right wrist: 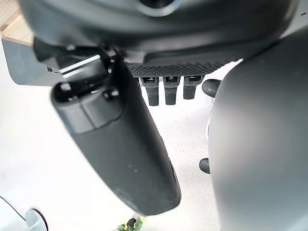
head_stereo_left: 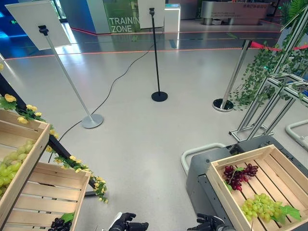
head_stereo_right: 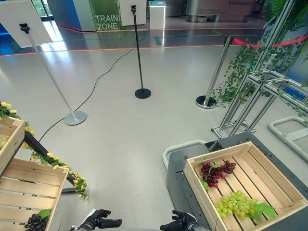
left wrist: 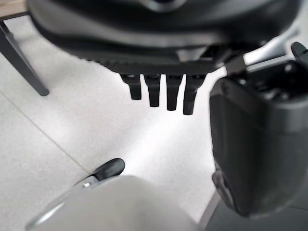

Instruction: Pick up the fruits from the basket on one side to the basket on the other side

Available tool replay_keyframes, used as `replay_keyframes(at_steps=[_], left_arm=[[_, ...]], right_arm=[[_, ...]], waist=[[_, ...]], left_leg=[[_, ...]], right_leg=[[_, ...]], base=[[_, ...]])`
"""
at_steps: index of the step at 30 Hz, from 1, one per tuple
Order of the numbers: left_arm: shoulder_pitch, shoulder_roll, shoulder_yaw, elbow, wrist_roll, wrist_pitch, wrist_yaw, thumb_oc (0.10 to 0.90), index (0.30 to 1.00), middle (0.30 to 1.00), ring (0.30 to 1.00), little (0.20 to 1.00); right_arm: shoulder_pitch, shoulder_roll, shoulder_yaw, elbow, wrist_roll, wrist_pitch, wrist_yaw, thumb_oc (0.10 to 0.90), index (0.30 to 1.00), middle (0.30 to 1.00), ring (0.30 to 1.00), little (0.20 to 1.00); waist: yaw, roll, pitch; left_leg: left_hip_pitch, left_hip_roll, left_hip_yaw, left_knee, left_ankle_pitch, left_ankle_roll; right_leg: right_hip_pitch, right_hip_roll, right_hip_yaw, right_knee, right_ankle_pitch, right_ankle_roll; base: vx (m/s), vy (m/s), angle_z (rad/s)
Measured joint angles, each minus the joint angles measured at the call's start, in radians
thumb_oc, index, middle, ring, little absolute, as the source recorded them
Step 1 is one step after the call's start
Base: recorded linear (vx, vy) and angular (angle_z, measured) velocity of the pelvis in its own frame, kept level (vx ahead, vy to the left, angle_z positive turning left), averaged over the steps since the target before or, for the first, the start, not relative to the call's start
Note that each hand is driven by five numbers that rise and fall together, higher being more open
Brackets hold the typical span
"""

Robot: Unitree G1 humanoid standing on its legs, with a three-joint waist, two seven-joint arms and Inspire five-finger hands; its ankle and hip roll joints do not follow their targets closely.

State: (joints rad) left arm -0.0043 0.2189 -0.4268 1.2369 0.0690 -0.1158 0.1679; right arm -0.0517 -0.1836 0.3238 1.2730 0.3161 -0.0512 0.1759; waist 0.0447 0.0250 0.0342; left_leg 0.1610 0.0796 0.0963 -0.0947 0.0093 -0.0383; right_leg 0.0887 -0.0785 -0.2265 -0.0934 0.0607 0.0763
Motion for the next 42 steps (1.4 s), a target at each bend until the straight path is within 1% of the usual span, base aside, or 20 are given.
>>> replay_keyframes(at_steps=[13, 17, 22, 23, 25, 27, 28, 32, 35, 38, 39, 42], left_arm=[[-0.001, 0.003, 0.001, -0.002, 0.004, -0.020, 0.011, 0.800, 0.900, 0.900, 0.900, 0.900], [-0.002, 0.005, 0.001, -0.003, 0.004, -0.020, 0.012, 0.800, 0.900, 0.900, 0.900, 0.900], [-0.002, 0.010, 0.000, -0.011, 0.004, -0.020, 0.014, 0.800, 0.900, 0.900, 0.900, 0.900], [-0.002, 0.011, 0.000, -0.012, 0.004, -0.020, 0.014, 0.800, 0.900, 0.900, 0.900, 0.900], [-0.001, 0.015, -0.001, -0.025, 0.004, -0.020, 0.014, 0.800, 0.900, 0.900, 0.900, 0.900], [0.001, 0.019, -0.002, -0.033, 0.003, -0.020, 0.014, 0.800, 0.900, 0.900, 0.900, 0.900], [0.006, 0.021, -0.002, -0.043, 0.003, -0.020, 0.014, 0.800, 0.900, 0.900, 0.900, 0.900], [0.011, 0.024, 0.000, -0.052, 0.003, -0.020, 0.016, 0.800, 0.900, 0.900, 0.900, 0.900], [0.021, 0.028, 0.001, -0.063, 0.003, -0.020, 0.022, 0.800, 0.900, 0.900, 0.900, 0.900], [0.033, 0.031, 0.003, -0.075, 0.003, -0.020, 0.023, 0.800, 0.900, 0.900, 0.900, 0.900], [0.038, 0.034, 0.005, -0.085, 0.003, -0.021, 0.026, 0.800, 0.900, 0.900, 0.900, 0.900], [0.043, 0.039, 0.012, -0.090, 0.003, -0.021, 0.026, 0.800, 0.900, 0.900, 0.900, 0.900]], right_arm=[[-0.004, 0.000, 0.000, -0.004, -0.004, -0.001, 0.000, 0.800, 0.900, 0.900, 0.900, 0.900], [-0.002, 0.001, 0.004, -0.006, -0.035, -0.051, -0.001, 0.800, 0.900, 0.900, 0.900, 0.900], [0.006, 0.003, 0.015, -0.034, -0.028, -0.130, -0.001, 0.800, 0.900, 0.900, 0.900, 0.900], [0.007, 0.002, 0.015, -0.045, -0.025, -0.135, -0.001, 0.800, 0.900, 0.900, 0.900, 0.900], [0.009, -0.007, 0.015, -0.105, 0.066, -0.156, 0.015, 0.800, 0.900, 0.900, 0.900, 0.900], [0.011, -0.023, 0.014, -0.178, 0.163, -0.156, 0.062, 0.800, 0.900, 0.900, 0.900, 0.900], [0.017, -0.031, 0.009, -0.232, 0.242, -0.156, 0.104, 0.800, 0.900, 0.900, 0.900, 0.900], [0.020, -0.030, -0.012, -0.363, 0.431, -0.158, 0.169, 0.800, 0.900, 0.900, 0.900, 0.900], [0.023, -0.023, -0.019, -0.440, 0.522, -0.157, 0.198, 0.800, 0.900, 0.900, 0.900, 0.900], [0.033, -0.018, -0.036, -0.503, 0.569, -0.154, 0.197, 0.800, 0.900, 0.900, 0.900, 0.900], [0.049, -0.020, -0.044, -0.557, 0.599, -0.156, 0.193, 0.800, 0.900, 0.900, 0.900, 0.900], [0.061, -0.023, -0.062, -0.684, 0.601, -0.200, 0.110, 0.800, 0.900, 0.900, 0.900, 0.900]], waist=[[0.000, -0.005, 0.016], [-0.001, -0.010, 0.019], [0.000, -0.014, 0.024], [0.000, -0.014, 0.026], [-0.001, -0.015, 0.039], [-0.004, -0.016, 0.044], [-0.006, -0.018, 0.045], [-0.009, -0.021, 0.046], [-0.022, -0.023, 0.046], [-0.028, -0.026, 0.047], [-0.028, -0.027, 0.048], [-0.031, -0.033, 0.051]], left_leg=[[0.009, 0.001, 0.004, -0.001, -0.001, 0.000], [0.011, 0.001, 0.004, 0.001, 0.000, 0.000], [0.010, 0.001, 0.004, 0.005, 0.000, 0.000], [0.009, 0.001, 0.004, 0.005, 0.000, 0.000], [0.009, 0.001, 0.006, 0.005, 0.000, 0.000], [0.010, 0.002, 0.008, 0.004, 0.000, -0.001], [0.012, 0.002, 0.010, 0.001, 0.000, -0.001], [0.018, 0.002, 0.018, 0.004, 0.000, 0.000], [0.022, 0.001, 0.025, 0.005, -0.002, 0.002], [0.024, 0.000, 0.030, 0.003, -0.002, 0.002], [0.024, 0.000, 0.033, -0.001, -0.002, 0.002], [0.030, 0.001, 0.048, -0.001, -0.003, 0.002]], right_leg=[[0.009, 0.001, 0.002, 0.000, -0.003, 0.003], [0.009, 0.002, 0.002, 0.000, 0.000, 0.000], [0.009, 0.002, 0.003, 0.000, 0.000, 0.000], [0.009, 0.002, 0.003, 0.000, 0.000, 0.000], [0.008, 0.002, 0.004, 0.000, 0.000, 0.000], [0.008, 0.003, 0.004, 0.000, 0.001, 0.000], [0.008, 0.003, 0.005, 0.000, 0.001, 0.001], [0.008, 0.005, 0.015, 0.001, 0.004, 0.005], [0.007, 0.005, 0.023, 0.003, 0.005, 0.006], [0.007, 0.005, 0.027, 0.003, 0.006, 0.007], [0.006, 0.004, 0.030, 0.003, 0.006, 0.008], [0.005, 0.005, 0.040, 0.000, 0.008, 0.010]], base=[[0.00, 0.000, 0.00], [0.00, 0.000, 0.00], [0.00, 0.000, 0.00], [0.00, 0.000, 0.00], [0.00, 0.000, 0.00], [0.00, -0.012, -0.02], [0.00, 0.000, 0.00], [0.01, -0.002, -0.04], [0.01, -0.009, -0.07], [0.02, -0.023, -0.04], [0.03, -0.020, -0.07], [0.03, -0.018, -0.10]])
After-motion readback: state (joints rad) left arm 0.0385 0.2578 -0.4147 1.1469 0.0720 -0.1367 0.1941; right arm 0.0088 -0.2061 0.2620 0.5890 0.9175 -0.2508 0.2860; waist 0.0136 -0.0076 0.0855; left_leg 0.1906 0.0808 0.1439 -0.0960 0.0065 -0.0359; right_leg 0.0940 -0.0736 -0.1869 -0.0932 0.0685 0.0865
